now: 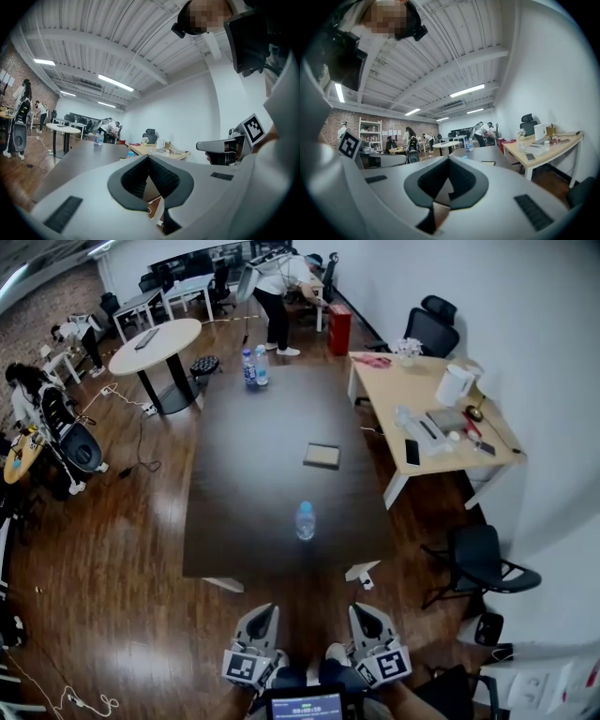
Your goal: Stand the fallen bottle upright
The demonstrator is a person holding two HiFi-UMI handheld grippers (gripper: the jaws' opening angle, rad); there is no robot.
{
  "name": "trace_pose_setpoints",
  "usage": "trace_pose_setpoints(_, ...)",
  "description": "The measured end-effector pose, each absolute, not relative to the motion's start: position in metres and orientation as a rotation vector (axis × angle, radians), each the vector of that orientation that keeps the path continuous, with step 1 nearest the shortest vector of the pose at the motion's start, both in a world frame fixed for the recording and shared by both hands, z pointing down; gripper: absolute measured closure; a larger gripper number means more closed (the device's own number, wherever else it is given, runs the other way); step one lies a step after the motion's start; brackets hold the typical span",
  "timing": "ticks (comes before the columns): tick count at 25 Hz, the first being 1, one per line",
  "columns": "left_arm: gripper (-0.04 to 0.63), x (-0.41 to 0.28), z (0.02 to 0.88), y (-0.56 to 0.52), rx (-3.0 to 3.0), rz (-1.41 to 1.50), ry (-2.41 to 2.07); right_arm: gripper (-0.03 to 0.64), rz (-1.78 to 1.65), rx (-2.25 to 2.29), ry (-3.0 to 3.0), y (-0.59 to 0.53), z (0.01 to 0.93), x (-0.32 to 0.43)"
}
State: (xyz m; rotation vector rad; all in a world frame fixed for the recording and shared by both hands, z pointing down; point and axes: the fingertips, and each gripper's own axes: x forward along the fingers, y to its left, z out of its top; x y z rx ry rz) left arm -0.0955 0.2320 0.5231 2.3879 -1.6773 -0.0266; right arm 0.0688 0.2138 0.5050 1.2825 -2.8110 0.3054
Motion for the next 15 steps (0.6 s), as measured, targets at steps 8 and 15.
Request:
trace_pose_setpoints(8,0.598,-0.0922,0.5211,0.2341,2.394,-0.025,-1.668,0.594,0.301,1.309,-2.814,0.2167,0.5015,0.0753)
trace_pose_setpoints(15,0.598,-0.0948,0.5197,0.2306,2.394,-0.020,-1.667,0.594,0.300,1.327,-2.816,0.2133,0.4991,0.0751)
